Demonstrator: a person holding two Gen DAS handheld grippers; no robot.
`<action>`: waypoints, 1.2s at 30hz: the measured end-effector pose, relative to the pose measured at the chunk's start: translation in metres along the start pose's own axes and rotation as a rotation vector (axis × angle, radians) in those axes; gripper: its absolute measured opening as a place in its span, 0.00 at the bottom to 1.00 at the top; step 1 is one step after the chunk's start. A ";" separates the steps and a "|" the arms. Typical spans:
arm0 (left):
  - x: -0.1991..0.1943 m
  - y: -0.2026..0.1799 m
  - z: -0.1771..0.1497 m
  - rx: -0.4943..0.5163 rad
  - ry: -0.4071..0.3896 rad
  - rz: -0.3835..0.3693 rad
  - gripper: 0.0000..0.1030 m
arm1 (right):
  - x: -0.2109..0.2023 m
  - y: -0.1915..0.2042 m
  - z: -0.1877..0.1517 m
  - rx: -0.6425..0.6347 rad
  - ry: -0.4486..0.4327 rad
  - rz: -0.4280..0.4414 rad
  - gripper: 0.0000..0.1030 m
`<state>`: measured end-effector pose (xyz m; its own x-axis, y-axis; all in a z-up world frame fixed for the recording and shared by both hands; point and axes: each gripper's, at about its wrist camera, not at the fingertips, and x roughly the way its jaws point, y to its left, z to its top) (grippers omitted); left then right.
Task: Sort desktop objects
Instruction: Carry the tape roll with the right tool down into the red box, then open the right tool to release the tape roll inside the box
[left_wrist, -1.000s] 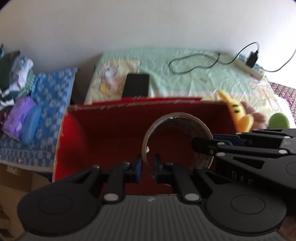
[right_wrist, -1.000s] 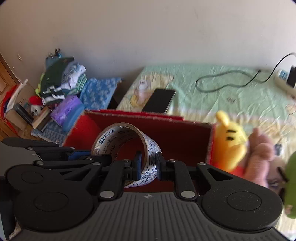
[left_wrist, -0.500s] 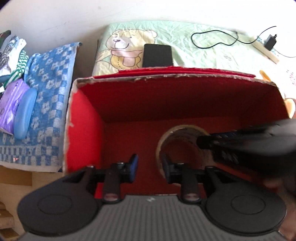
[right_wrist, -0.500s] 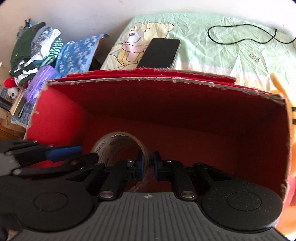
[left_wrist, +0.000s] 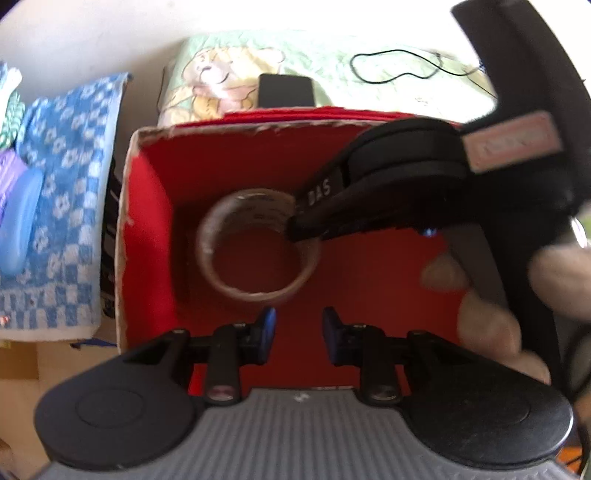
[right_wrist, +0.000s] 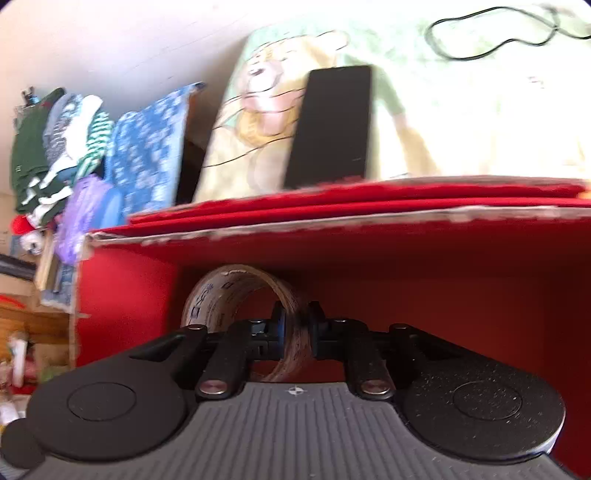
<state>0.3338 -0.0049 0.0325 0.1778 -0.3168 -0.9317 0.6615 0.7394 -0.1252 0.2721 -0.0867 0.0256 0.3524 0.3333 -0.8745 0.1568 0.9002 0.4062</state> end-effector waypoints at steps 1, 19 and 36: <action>0.002 0.002 0.001 -0.006 0.004 0.000 0.24 | 0.003 0.002 0.000 0.005 0.012 0.027 0.15; 0.015 0.003 0.002 -0.021 0.028 0.028 0.24 | 0.000 0.000 -0.002 0.044 0.042 0.110 0.31; -0.008 -0.011 -0.003 -0.005 -0.027 0.084 0.26 | -0.048 0.000 -0.019 -0.039 -0.066 0.110 0.33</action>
<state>0.3231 -0.0090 0.0408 0.2527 -0.2693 -0.9293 0.6399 0.7669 -0.0482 0.2379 -0.0976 0.0629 0.4252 0.4128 -0.8055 0.0783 0.8698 0.4871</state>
